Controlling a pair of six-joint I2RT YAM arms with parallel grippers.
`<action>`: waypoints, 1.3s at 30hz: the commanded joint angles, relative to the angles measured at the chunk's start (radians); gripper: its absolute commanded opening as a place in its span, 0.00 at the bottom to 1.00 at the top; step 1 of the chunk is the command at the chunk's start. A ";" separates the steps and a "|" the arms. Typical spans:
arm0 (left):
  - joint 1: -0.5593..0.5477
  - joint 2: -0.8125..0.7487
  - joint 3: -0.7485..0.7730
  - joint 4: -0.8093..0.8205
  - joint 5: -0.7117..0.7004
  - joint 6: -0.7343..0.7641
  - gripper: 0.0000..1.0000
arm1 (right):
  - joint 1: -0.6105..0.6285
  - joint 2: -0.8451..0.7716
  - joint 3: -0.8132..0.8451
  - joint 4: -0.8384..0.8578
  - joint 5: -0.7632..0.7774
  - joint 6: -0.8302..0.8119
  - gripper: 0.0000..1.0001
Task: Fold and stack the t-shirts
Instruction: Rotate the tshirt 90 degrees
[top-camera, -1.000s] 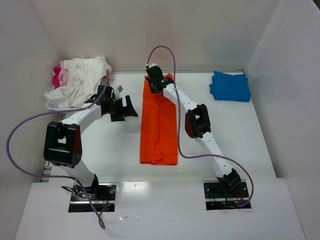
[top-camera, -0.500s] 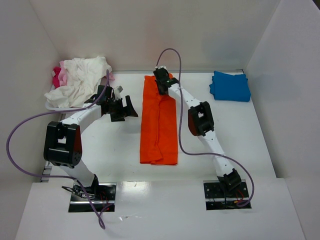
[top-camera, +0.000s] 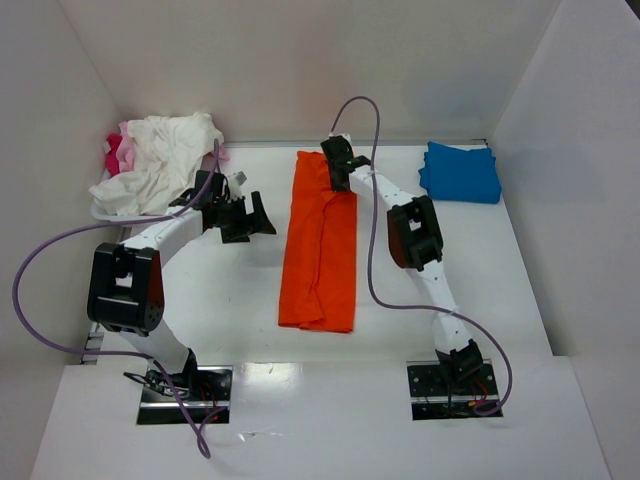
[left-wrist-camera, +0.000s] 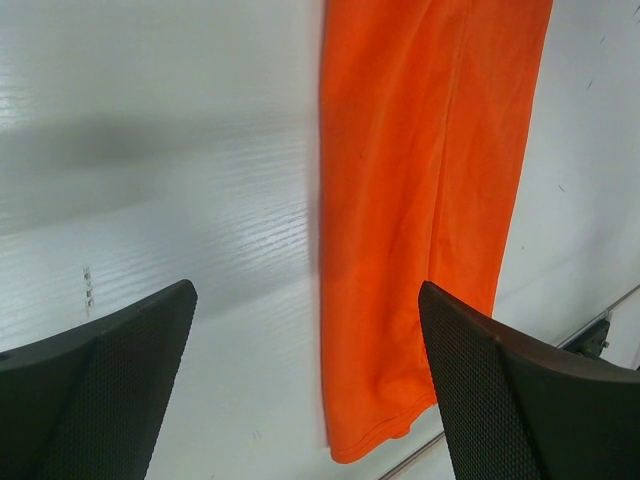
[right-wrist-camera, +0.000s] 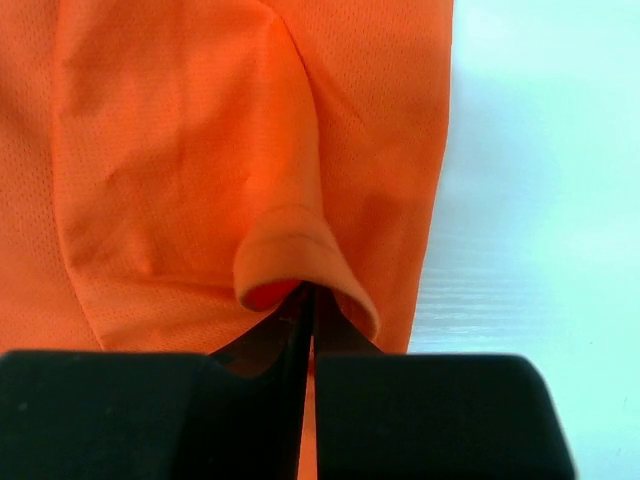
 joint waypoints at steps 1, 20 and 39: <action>-0.003 0.002 0.005 0.008 0.031 0.016 1.00 | -0.029 -0.096 0.010 0.051 -0.057 0.056 0.10; -0.012 -0.007 0.014 -0.002 0.056 0.035 1.00 | -0.122 -0.248 -0.057 0.073 -0.156 0.087 0.37; -0.032 -0.064 -0.006 -0.031 0.056 0.026 1.00 | -0.127 -0.161 -0.108 0.208 -0.405 0.161 0.49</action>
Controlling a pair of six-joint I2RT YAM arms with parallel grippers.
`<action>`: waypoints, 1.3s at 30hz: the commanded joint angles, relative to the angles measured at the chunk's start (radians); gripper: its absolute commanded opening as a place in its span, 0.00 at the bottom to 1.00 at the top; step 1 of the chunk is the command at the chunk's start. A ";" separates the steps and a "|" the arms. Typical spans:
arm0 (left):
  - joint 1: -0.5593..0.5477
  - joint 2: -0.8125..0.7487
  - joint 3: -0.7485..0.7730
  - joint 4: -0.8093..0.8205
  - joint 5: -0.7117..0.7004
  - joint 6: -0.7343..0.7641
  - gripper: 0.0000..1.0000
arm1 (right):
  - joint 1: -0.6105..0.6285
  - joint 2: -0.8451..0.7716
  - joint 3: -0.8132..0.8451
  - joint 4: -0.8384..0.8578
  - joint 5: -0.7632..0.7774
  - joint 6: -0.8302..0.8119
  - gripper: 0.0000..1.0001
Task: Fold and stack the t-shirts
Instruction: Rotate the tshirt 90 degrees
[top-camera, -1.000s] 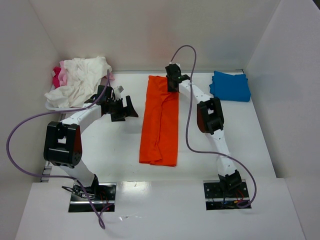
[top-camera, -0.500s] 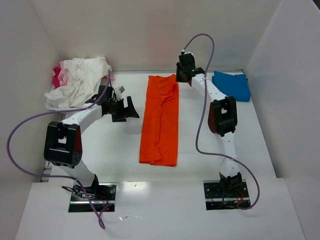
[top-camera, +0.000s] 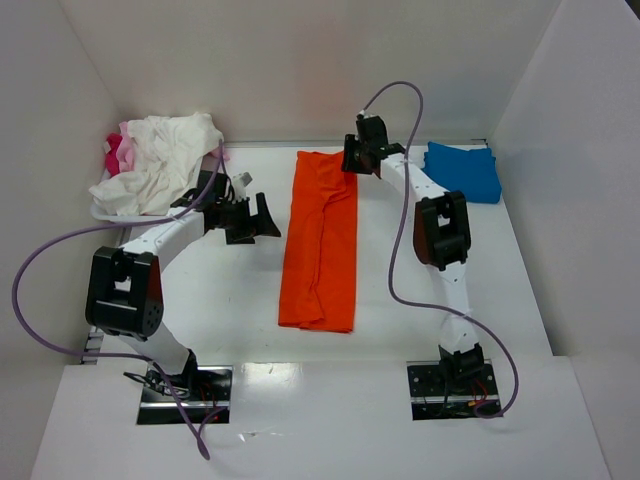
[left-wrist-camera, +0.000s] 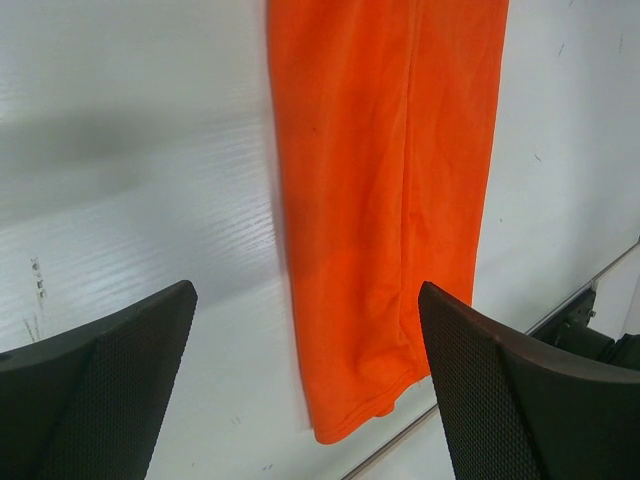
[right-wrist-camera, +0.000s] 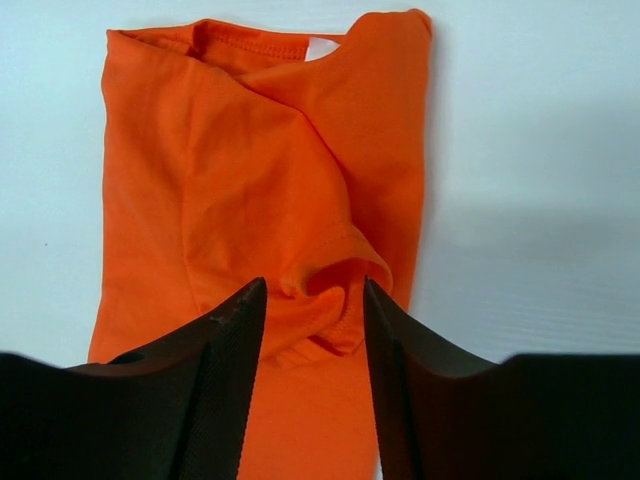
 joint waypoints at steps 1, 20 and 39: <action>-0.003 -0.038 -0.006 -0.004 0.016 0.022 1.00 | 0.008 0.043 0.059 0.077 -0.053 0.027 0.51; -0.003 0.012 0.013 -0.022 -0.003 0.022 1.00 | -0.001 0.185 0.237 0.006 0.059 0.046 0.24; -0.003 0.020 0.003 -0.022 -0.003 0.022 1.00 | -0.062 0.092 0.056 0.079 0.105 0.098 0.39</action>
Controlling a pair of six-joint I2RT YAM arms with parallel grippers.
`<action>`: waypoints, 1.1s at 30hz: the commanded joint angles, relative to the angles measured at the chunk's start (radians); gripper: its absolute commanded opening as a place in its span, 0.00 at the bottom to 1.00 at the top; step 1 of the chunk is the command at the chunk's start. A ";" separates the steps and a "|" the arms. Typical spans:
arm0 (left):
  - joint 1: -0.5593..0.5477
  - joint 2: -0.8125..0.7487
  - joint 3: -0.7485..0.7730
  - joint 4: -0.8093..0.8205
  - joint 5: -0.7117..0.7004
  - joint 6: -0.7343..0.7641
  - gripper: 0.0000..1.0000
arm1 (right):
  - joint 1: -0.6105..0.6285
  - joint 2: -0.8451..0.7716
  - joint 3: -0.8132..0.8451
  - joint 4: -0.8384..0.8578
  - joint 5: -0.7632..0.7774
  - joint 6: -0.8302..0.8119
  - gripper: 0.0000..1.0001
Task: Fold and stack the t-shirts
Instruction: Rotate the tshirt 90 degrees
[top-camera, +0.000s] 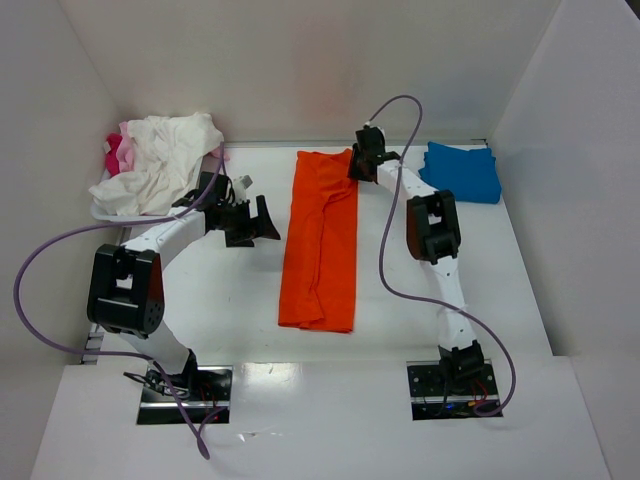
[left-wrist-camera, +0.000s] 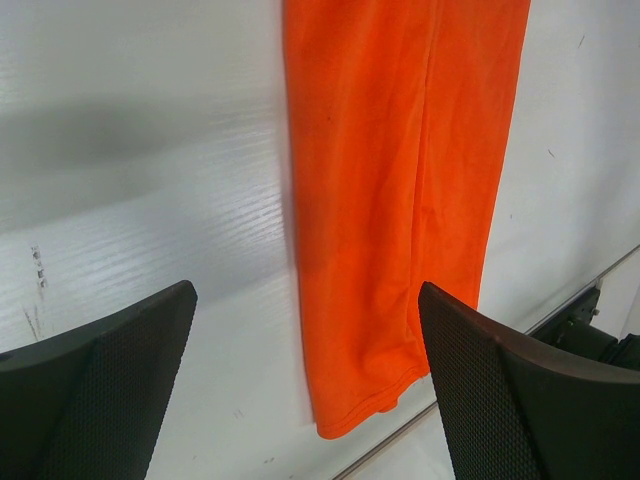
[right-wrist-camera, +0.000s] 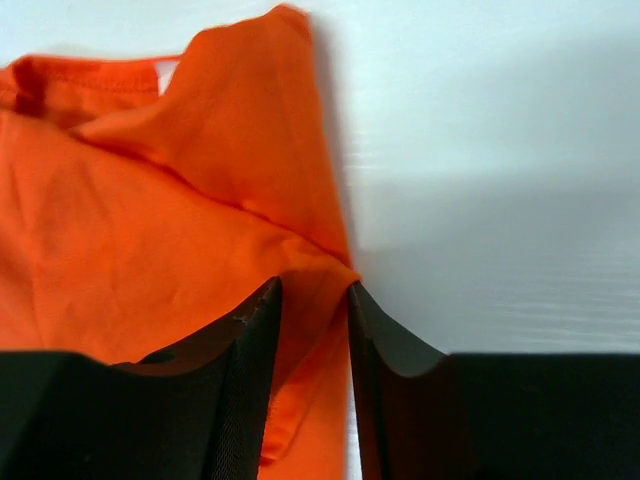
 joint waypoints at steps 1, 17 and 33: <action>-0.003 0.006 0.003 0.000 0.005 0.022 1.00 | -0.044 -0.080 -0.037 0.042 -0.006 0.027 0.39; -0.003 -0.022 -0.011 0.010 0.011 0.022 1.00 | -0.065 -0.280 -0.143 0.100 -0.301 0.046 0.52; -0.012 -0.074 -0.043 0.019 0.014 0.031 1.00 | -0.033 -0.320 -0.416 0.266 -0.452 0.026 0.50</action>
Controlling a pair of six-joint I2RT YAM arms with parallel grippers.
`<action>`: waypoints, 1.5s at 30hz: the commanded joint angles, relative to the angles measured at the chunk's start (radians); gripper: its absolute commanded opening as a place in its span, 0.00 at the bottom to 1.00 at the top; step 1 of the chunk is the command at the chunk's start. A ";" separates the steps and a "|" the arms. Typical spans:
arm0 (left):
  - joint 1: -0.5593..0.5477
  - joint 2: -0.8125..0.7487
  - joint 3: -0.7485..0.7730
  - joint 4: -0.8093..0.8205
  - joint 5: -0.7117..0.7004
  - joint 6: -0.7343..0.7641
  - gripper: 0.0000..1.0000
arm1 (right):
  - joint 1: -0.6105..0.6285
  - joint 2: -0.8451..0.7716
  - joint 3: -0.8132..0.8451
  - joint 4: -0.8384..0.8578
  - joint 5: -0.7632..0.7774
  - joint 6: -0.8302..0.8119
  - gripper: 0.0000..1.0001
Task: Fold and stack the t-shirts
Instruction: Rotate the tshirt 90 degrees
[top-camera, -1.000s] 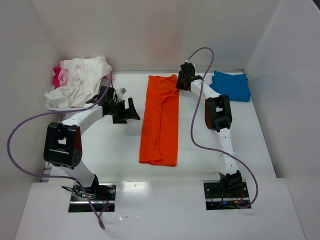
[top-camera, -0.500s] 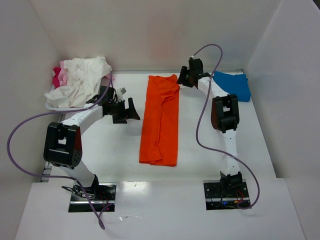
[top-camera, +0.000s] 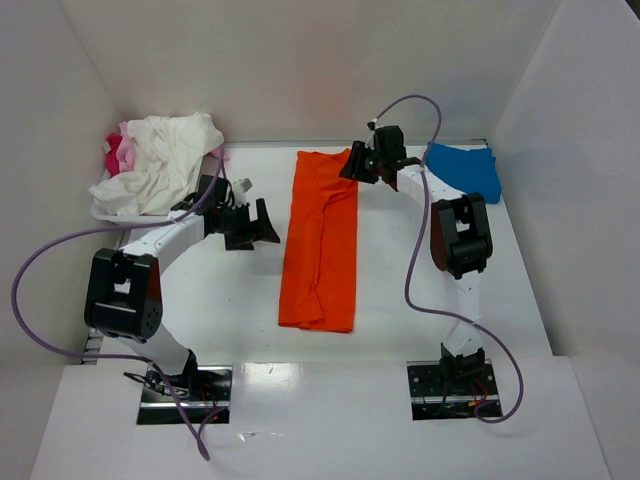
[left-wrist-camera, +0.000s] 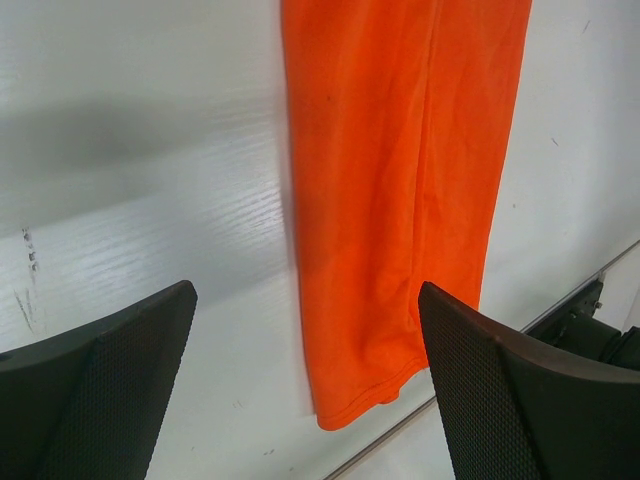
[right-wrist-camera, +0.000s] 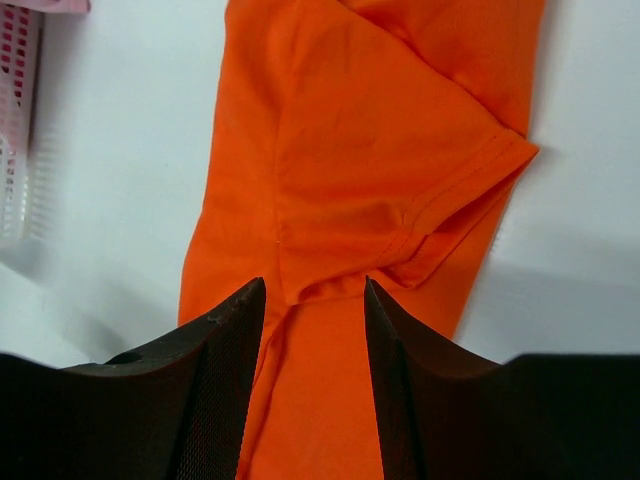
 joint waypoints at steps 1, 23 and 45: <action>-0.004 -0.057 -0.010 0.015 0.011 0.030 1.00 | 0.000 0.052 0.023 0.055 -0.049 0.017 0.50; -0.004 -0.048 -0.010 -0.004 -0.014 0.030 1.00 | 0.010 0.219 0.155 0.005 -0.031 0.037 0.47; -0.004 -0.039 -0.019 -0.013 -0.023 0.030 1.00 | -0.009 0.222 0.183 -0.024 0.099 0.037 0.48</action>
